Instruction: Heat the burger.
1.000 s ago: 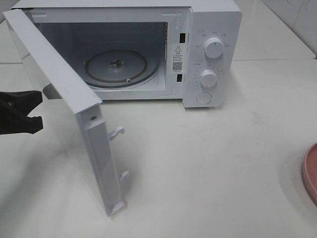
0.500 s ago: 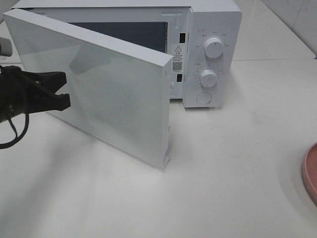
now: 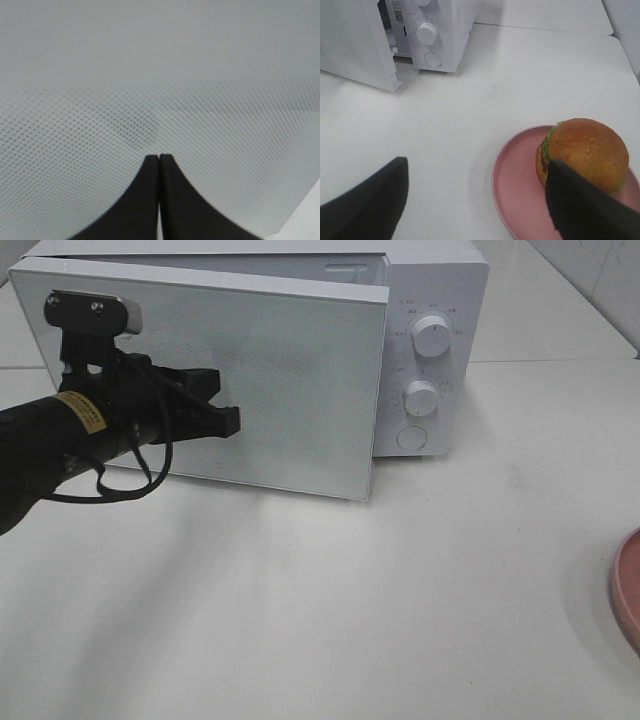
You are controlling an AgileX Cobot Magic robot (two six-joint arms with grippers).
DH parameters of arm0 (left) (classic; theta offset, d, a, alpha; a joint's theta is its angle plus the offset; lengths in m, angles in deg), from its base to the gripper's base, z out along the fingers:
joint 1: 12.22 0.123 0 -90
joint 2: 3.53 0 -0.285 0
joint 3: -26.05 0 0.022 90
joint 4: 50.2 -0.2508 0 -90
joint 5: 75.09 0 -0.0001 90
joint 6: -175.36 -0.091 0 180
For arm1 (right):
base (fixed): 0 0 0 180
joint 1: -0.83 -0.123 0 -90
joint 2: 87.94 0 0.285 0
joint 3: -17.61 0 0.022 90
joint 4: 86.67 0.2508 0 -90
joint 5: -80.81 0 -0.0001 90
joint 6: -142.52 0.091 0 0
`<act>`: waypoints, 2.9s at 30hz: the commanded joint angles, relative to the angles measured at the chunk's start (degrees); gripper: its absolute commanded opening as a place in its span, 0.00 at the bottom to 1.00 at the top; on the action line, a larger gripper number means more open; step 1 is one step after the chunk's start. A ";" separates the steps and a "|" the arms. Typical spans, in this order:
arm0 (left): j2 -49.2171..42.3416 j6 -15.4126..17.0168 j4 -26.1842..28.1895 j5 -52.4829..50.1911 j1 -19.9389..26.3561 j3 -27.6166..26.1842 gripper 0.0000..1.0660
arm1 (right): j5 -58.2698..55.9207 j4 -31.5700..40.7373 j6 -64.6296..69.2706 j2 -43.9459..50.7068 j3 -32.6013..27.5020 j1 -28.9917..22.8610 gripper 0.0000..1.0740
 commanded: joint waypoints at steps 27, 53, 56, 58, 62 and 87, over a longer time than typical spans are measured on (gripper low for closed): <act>13.52 -2.92 7.51 10.94 -4.93 -27.27 0.00 | 0.40 0.17 -0.40 1.55 -0.11 0.34 0.70; 10.77 -2.98 6.93 27.50 -9.97 -30.31 0.00 | 0.40 0.17 -0.40 1.55 -0.11 0.34 0.70; 9.63 -2.98 6.93 31.74 -10.83 -30.25 0.00 | 0.40 0.17 -0.40 1.55 -0.11 0.34 0.70; 7.96 -2.98 6.93 38.79 -11.63 -30.25 0.03 | 0.40 0.17 -0.40 1.55 -0.11 0.34 0.70; 6.70 -2.98 6.93 46.07 -12.20 -30.25 0.28 | 0.40 0.17 -0.40 1.55 -0.11 0.34 0.70; -10.77 -1.49 7.91 89.95 -8.19 -30.25 0.94 | 0.40 0.17 -0.40 1.55 -0.11 0.34 0.70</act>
